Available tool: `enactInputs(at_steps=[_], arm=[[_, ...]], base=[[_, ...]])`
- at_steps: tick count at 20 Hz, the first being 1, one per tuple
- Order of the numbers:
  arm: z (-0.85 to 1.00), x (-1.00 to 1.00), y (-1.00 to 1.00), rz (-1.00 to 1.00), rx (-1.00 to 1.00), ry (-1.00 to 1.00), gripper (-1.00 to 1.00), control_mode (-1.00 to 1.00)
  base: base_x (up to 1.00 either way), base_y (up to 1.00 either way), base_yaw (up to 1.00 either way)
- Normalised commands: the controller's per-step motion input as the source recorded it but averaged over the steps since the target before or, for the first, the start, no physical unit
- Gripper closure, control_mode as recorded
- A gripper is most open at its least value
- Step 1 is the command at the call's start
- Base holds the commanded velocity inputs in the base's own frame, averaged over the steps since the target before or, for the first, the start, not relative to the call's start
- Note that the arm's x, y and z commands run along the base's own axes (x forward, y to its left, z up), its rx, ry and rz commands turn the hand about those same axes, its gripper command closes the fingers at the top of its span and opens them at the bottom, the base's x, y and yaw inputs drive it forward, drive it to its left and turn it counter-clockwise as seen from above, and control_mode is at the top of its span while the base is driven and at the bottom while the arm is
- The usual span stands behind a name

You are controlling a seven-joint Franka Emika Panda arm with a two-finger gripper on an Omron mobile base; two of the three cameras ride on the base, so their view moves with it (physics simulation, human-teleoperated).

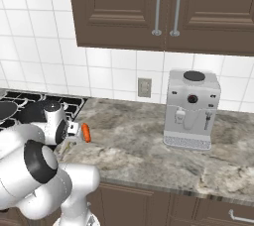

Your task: Place both pans onto different burners. Then place the carrot and the fish on different pans.

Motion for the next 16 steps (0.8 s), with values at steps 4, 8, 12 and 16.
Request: enactInputs(at_steps=[4,8,12,16], arm=[[-0.27,0.06,-0.06,0.0,0.0,0.0,-1.0,-1.0],[-0.31,0.06,-0.01,0.0,0.0,0.0,-1.0,-1.0],[-0.42,0.0,0.0,0.0,0.0,0.0,1.0,-1.0],[-0.2,0.0,-0.05,0.0,0.02,0.0,1.0,-1.0]], base=[[0.0,0.0,0.0],[0.0,0.0,0.0],[0.0,0.0,0.0],[0.0,0.0,0.0]])
